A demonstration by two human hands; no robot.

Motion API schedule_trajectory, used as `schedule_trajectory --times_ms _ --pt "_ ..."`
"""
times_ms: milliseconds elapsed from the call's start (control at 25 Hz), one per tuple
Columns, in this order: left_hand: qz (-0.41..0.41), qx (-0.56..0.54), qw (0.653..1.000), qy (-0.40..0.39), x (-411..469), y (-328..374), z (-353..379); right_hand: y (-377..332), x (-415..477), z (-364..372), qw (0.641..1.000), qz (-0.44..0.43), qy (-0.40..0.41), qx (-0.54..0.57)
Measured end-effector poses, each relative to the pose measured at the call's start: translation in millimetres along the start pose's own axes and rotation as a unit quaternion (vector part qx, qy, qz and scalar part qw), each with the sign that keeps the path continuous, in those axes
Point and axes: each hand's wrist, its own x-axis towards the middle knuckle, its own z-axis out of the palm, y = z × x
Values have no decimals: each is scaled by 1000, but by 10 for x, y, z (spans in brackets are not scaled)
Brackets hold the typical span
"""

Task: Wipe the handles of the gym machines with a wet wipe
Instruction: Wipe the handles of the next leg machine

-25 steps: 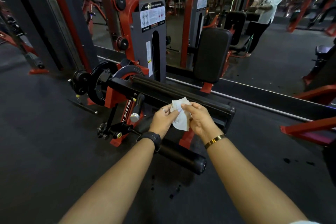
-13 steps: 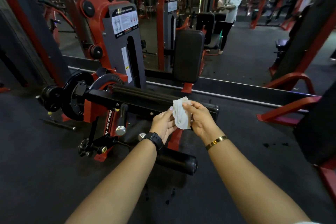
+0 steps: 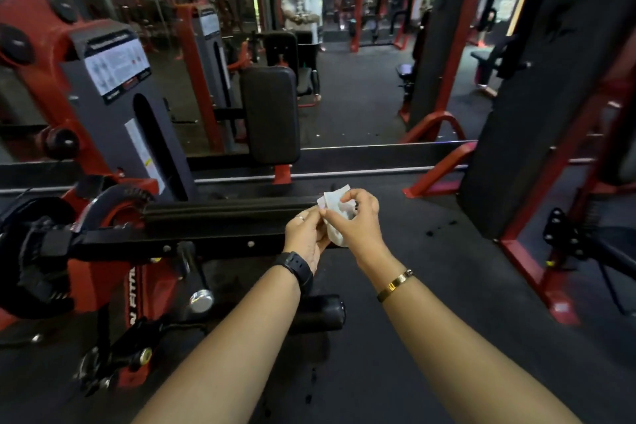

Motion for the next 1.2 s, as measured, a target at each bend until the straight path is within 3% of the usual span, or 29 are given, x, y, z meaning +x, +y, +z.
schedule_trajectory --times_ms 280,560,760,920,1200 --pt "-51 -4 995 -82 -92 -108 97 64 -179 -164 993 28 107 -27" --pt "-108 -56 989 -82 -124 -305 207 212 -451 -375 952 134 232 150" --pt "-172 -45 977 -121 -259 -536 553 204 -655 -918 935 147 206 248" --pt "-189 -5 966 -178 -364 -806 867 225 -766 -1436 950 196 149 190" --pt "-208 37 948 -238 -526 -1294 1650 489 -912 -2274 932 190 219 217"
